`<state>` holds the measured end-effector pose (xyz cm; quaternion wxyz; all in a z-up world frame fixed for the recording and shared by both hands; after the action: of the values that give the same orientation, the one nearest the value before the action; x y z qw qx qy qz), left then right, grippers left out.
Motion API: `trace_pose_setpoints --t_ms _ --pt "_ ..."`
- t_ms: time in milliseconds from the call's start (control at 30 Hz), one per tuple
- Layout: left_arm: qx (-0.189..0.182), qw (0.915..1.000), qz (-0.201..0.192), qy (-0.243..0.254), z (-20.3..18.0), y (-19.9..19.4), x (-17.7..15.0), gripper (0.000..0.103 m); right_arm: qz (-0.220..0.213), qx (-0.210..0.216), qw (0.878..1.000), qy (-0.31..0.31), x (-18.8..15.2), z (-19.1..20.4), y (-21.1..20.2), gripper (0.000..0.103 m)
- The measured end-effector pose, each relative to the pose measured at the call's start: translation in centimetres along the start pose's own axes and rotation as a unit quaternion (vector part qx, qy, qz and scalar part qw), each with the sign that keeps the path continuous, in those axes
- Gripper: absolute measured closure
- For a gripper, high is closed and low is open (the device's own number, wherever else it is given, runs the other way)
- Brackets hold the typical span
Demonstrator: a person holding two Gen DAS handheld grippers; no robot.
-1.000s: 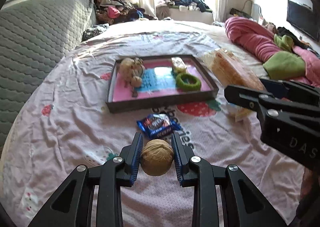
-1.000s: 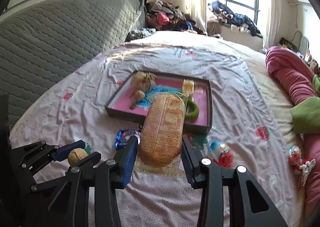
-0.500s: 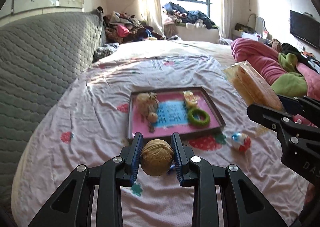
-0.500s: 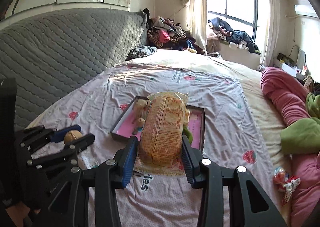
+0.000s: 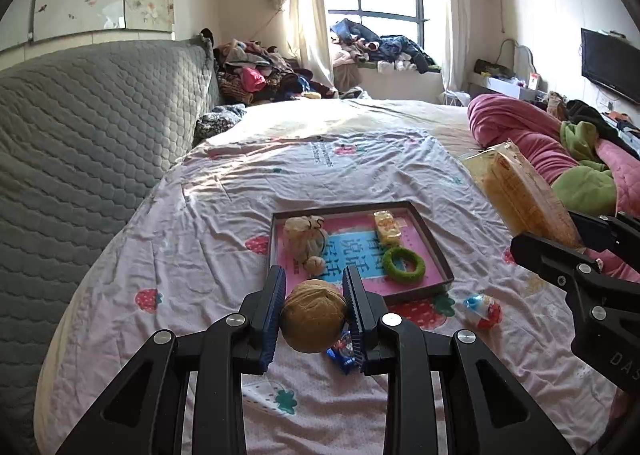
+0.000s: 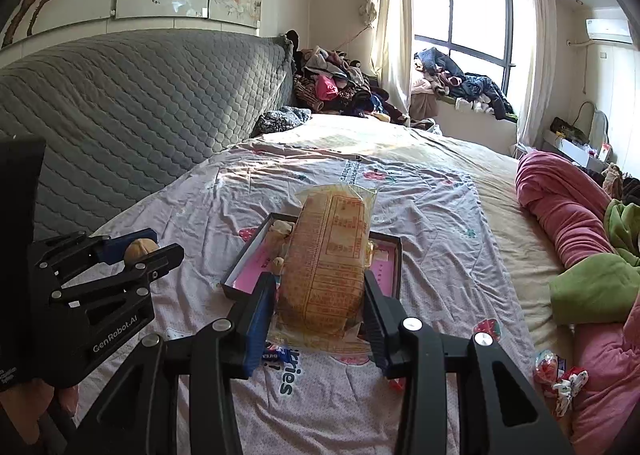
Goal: Organize objects
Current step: 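Lift and carry the walnut with left tool while right tool carries the bread pack to the tray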
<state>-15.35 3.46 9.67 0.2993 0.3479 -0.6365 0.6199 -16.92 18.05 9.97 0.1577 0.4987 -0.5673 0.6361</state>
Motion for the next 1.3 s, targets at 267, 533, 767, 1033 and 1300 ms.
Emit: trace_pose_setpoints --t_ms 267,533,767,1033,1300 --pt "0.001 0.9999 -0.012 0.003 -0.3 -0.3 1.7 0.073 -0.012 -0.005 1.0 -0.003 1.4 -0.2 -0.9 0.06" --pt "-0.001 0.9997 -0.023 0.007 -0.7 0.3 4.0 0.073 -0.018 -0.01 1.0 -0.005 2.7 -0.7 -0.2 0.06" --pt "0.0 0.9997 -0.026 0.003 -0.6 2.5 5.5 0.073 -0.017 -0.011 1.0 -0.005 3.6 -1.8 1.5 0.06" --pt "0.007 0.9999 -0.011 0.008 -0.7 7.6 5.7 0.073 -0.007 -0.011 1.0 -0.004 3.8 -2.5 5.4 0.06" --pt "0.011 0.9999 0.013 -0.003 0.1 13.3 4.3 0.073 0.008 -0.001 1.0 -0.002 3.0 -2.5 10.2 0.06"
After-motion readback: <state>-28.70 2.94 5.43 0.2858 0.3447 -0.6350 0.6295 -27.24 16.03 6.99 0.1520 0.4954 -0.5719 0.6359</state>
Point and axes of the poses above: each gripper's, at about its wrist camera, not at the fingertips, and y roughly the way its jaws point, z to its left, x to its top, the point moved 8 cm from there along y, roughly the way its jaws point, and after that the axes turned 7 degrees about -y, right-handed, at the moved point
